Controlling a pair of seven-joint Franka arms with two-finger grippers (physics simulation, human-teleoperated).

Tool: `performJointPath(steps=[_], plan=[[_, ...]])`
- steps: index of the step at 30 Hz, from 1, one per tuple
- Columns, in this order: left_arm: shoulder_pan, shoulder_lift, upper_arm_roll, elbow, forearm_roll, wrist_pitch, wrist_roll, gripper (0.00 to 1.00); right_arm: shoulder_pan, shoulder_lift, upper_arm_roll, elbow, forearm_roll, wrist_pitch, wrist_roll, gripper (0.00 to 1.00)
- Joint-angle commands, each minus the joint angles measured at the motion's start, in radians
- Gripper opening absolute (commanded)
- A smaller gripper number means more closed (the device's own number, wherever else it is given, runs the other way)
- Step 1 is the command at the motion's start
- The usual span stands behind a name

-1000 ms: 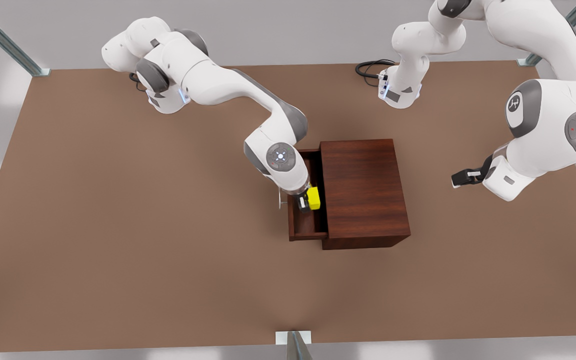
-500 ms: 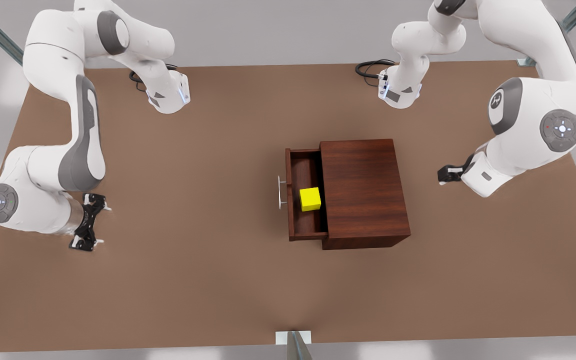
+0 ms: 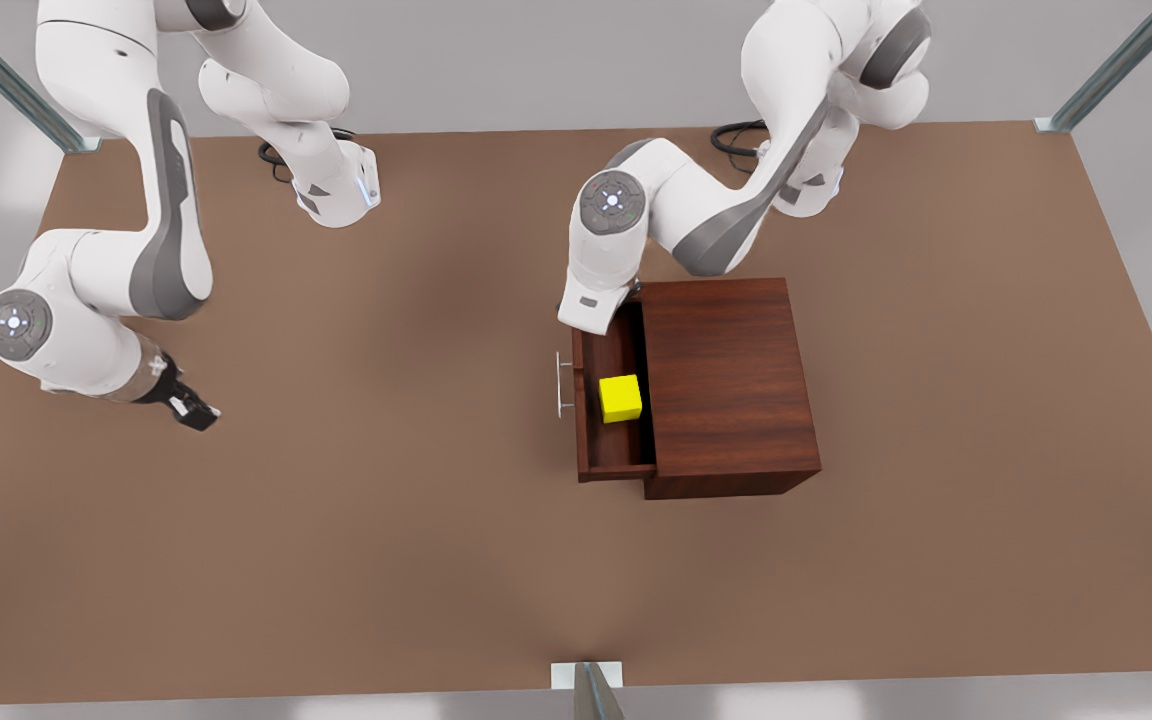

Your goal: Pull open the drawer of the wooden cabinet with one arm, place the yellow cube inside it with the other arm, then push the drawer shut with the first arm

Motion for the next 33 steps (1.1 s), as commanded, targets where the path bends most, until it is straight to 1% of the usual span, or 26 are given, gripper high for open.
performJointPath(steps=[1,3,6,10,12,17,21,24,25,29,33], plan=[[-0.044,0.044,0.003,0.021,0.002,0.24,-1.437,0.0,-0.002,-0.001,-0.006,0.006,-0.001,0.002,-0.696,1.0],[-0.078,0.096,0.003,0.033,0.004,0.32,-1.472,0.0,-0.007,-0.001,-0.006,0.016,-0.003,-0.004,-0.696,1.0],[-0.101,0.135,0.008,0.033,0.019,0.459,-1.535,0.0,-0.007,-0.001,-0.006,0.035,-0.001,-0.026,-0.699,1.0],[-0.101,0.19,0.057,0.033,0.019,0.547,-1.566,0.0,-0.007,0.013,-0.006,0.041,-0.001,-0.027,-0.696,1.0],[-0.101,0.216,0.06,0.033,0.03,0.585,-1.581,0.0,-0.007,0.014,-0.006,0.041,-0.001,-0.027,-0.695,1.0],[-0.103,0.259,0.06,0.024,0.1,0.585,-1.578,0.0,-0.007,0.016,-0.006,0.041,-0.003,-0.027,-0.695,1.0],[-0.117,0.265,0.06,0.015,0.168,0.576,-1.573,0.0,-0.005,0.016,-0.006,0.041,-0.003,-0.027,-0.695,1.0],[-0.129,0.265,0.061,-0.022,0.238,0.55,-1.57,0.0,-0.005,0.016,-0.006,0.041,-0.003,-0.027,-0.695,1.0],[-0.129,0.265,0.061,-0.022,0.245,0.501,-1.54,0.0,-0.005,0.016,-0.005,0.041,-0.003,-0.027,-0.695,1.0],[-0.126,0.261,0.075,-0.043,0.245,0.444,-1.461,0.0,-0.005,0.018,-0.005,0.041,-0.003,-0.027,-0.695,1.0],[-0.121,0.264,0.097,-0.043,0.246,0.427,-1.435,0.0,-0.004,0.018,-0.005,0.041,-0.003,-0.027,-0.693,1.0]])
